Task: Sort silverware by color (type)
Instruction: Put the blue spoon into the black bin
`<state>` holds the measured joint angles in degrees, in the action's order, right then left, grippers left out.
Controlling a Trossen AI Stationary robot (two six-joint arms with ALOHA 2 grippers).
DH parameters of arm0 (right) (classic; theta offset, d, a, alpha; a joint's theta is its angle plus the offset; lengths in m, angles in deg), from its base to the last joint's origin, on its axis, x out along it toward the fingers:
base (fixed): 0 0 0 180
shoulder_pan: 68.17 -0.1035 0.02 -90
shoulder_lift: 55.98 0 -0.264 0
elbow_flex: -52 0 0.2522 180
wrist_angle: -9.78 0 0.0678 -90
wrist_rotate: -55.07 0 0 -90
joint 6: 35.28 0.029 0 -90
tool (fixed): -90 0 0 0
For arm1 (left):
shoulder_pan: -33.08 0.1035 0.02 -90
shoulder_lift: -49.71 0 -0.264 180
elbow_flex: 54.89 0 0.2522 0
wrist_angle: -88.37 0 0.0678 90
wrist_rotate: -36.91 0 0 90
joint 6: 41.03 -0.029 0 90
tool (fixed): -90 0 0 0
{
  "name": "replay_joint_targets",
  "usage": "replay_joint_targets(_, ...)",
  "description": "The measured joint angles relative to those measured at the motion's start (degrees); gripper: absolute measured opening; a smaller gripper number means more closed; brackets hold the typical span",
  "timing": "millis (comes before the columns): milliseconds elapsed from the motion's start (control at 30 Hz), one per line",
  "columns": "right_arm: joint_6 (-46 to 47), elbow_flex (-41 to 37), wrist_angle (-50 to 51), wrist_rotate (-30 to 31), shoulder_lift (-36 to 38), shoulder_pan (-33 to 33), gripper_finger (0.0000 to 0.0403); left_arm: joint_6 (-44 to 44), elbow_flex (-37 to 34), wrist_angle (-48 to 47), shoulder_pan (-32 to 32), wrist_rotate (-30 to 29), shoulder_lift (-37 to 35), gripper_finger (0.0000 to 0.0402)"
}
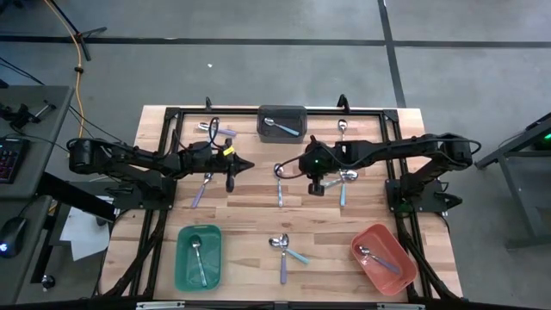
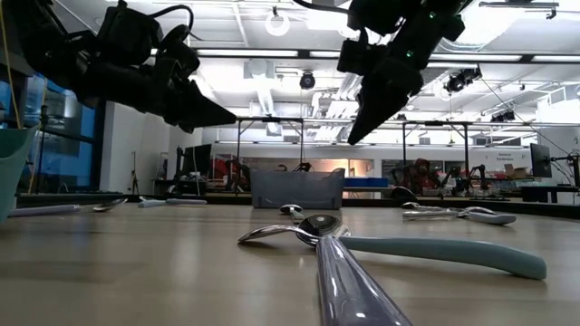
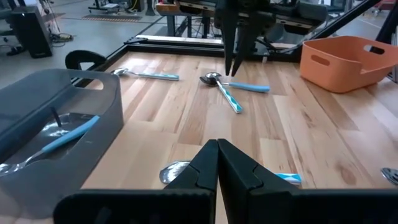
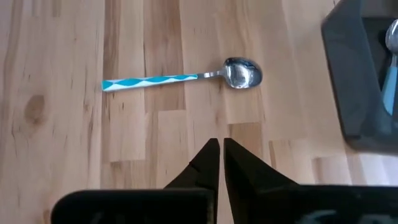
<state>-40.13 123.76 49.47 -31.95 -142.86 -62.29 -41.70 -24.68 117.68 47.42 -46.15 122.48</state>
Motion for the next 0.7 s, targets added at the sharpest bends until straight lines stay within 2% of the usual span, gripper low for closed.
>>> replay_joint_targets(233,6.71,0.0,1.51,0.51,0.02,-2.22,0.0007,-0.25,0.0,0.91,1.82,-0.07,0.0,0.0)
replay_joint_targets(367,11.55,0.0,1.6,5.44,0.02,-6.5,0.0007,-0.49,0.0,2.79,2.81,-0.12,0.0,0.0)
replay_joint_targets(567,25.58,0.0,1.6,10.71,0.02,-13.15,0.0009,-0.56,0.0,3.15,3.33,-0.12,0.0,0.0)
replay_joint_targets(700,34.72,0.0,1.21,14.07,0.02,-17.66,0.0028,-1.33,0.0,3.14,3.33,-0.07,0.0,0.0)
